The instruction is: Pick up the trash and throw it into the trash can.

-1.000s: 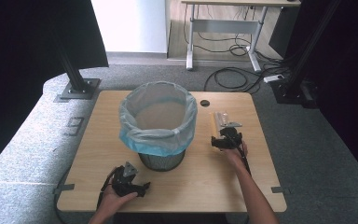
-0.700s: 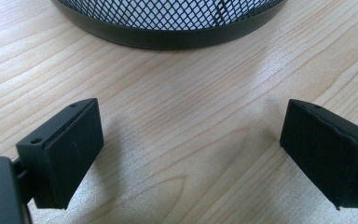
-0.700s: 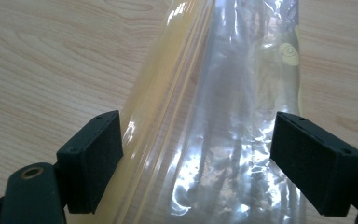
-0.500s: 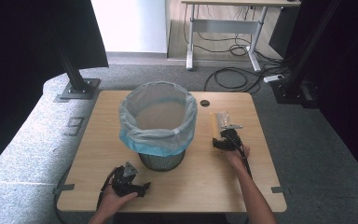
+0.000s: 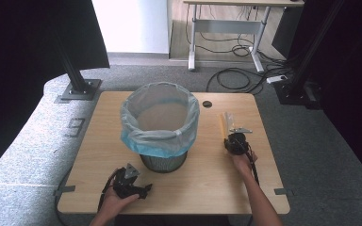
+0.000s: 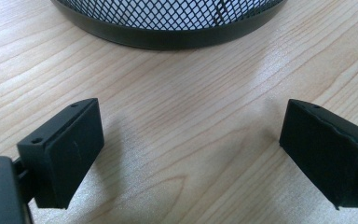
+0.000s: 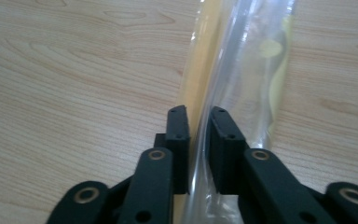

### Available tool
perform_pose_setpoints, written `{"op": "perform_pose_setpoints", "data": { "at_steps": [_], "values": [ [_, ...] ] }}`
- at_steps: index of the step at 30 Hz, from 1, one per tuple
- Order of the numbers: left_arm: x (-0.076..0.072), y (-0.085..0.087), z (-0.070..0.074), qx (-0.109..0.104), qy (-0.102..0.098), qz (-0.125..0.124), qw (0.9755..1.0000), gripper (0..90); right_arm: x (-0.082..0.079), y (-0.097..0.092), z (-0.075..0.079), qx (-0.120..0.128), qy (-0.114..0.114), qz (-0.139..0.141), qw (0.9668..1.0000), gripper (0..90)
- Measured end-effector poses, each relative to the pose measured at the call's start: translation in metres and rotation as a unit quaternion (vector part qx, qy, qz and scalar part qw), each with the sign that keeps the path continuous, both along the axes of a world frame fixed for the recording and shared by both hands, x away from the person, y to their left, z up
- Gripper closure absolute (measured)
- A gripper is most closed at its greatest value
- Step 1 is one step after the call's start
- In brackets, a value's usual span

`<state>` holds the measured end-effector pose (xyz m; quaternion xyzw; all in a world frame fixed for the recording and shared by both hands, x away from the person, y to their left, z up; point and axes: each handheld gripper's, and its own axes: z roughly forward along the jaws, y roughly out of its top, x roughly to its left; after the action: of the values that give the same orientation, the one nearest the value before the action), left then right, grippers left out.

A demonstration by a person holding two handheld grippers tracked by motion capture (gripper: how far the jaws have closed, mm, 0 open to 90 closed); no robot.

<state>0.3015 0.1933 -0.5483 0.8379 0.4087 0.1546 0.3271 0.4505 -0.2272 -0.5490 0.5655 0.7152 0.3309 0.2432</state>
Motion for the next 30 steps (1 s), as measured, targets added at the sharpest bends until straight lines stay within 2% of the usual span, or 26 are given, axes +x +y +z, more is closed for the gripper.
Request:
{"op": "perform_pose_setpoints", "data": {
  "at_steps": [2, 5, 9, 15, 26, 30],
  "values": [
    [0.0, 0.0, 0.0, 0.0, 0.0, 0.0, 1.0, 5.8, -0.002, -0.004, -0.002, 0.01, -0.005, 0.001, 0.9999, 83.9],
    [0.0, 0.0, 0.0, 0.0, 0.0, 0.0, 1.0, 5.9, -0.003, -0.011, 0.0, 0.035, 0.002, 0.01, 0.9993, 86.5],
    [0.0, 0.0, 0.0, 0.0, 0.0, 0.0, 1.0, 5.8, -0.005, -0.016, 0.006, 0.056, -0.01, 0.017, 0.9982, 87.2],
    [0.0, 0.0, 0.0, 0.0, 0.0, 0.0, 1.0, 6.0, -0.014, -0.017, 0.026, 0.106, -0.041, 0.022, 0.9933, 87.5],
    [0.0, 0.0, 0.0, 0.0, -0.001, -0.004, 1.0, 5.9, -0.031, -0.021, 0.058, 0.156, -0.093, 0.025, 0.983, 87.5],
    [0.0, 0.0, 0.0, 0.0, -0.001, -0.005, 1.0, 5.9, -0.035, -0.02, 0.064, 0.164, -0.097, 0.028, 0.9814, 87.5]
  ]
}}
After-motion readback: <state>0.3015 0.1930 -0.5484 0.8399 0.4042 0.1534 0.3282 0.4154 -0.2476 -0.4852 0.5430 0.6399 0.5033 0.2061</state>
